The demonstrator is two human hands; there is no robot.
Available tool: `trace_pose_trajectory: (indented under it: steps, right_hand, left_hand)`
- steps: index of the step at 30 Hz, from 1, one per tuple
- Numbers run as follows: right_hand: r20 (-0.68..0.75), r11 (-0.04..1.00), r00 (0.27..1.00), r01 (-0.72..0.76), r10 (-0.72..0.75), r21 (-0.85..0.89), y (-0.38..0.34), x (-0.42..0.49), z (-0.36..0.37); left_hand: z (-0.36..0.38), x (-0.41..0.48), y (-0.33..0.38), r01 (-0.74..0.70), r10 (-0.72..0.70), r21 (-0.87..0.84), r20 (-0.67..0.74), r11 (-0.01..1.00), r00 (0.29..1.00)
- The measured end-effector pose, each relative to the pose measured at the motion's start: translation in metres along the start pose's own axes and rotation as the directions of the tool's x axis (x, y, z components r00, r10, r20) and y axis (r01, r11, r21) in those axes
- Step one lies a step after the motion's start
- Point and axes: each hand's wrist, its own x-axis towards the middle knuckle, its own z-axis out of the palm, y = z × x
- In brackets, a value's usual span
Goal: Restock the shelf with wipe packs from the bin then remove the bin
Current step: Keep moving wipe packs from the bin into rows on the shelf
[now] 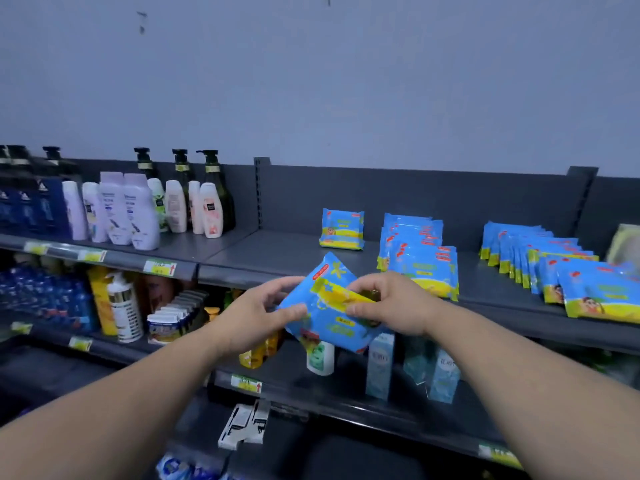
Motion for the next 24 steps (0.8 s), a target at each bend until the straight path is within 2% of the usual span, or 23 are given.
trace_pose_trajectory:
  steps: [2,4,6,9,12,17,20,24]
  right_hand:
    - [-0.036,0.997,0.999,0.026,-0.024,0.067,0.003,0.014,-0.007]
    - [-0.082,0.995,0.996,0.046,-0.039,0.093,0.006,0.027,-0.015]
    - [-0.107,0.997,0.992,0.069,-0.064,0.038,0.007,0.037,-0.026]
    - [-0.099,0.988,0.991,0.072,-0.086,-0.140,0.010,0.050,-0.045]
    - [-0.140,0.973,0.989,0.022,-0.056,-0.229,0.015,0.065,-0.061]
    - [-0.102,0.991,0.993,0.039,-0.052,-0.126,0.027,0.089,-0.084]
    - [-0.121,0.981,0.990,0.048,-0.072,-0.189,0.038,0.102,-0.092]
    - [-0.201,0.967,0.973,0.057,-0.109,-0.249,0.050,0.126,-0.101]
  left_hand:
    - [0.000,0.012,-0.001,-0.025,0.025,-0.013,0.009,1.000,1.000]
    - [0.000,0.029,-0.002,-0.049,0.050,0.040,-0.040,0.998,0.998]
    - [-0.001,0.046,0.002,-0.062,0.065,0.032,-0.099,0.998,0.993]
    - [-0.003,0.072,0.004,-0.084,0.081,-0.007,-0.187,0.996,0.979]
    - [-0.002,0.093,0.007,-0.107,0.123,0.072,-0.260,0.992,0.958]
    - [-0.006,0.128,0.004,-0.114,0.152,0.129,-0.338,0.985,0.929]
    - [-0.010,0.146,-0.003,-0.109,0.166,0.175,-0.356,0.978,0.920]
    - [-0.023,0.169,-0.019,-0.024,0.143,0.303,-0.377,0.953,0.915]
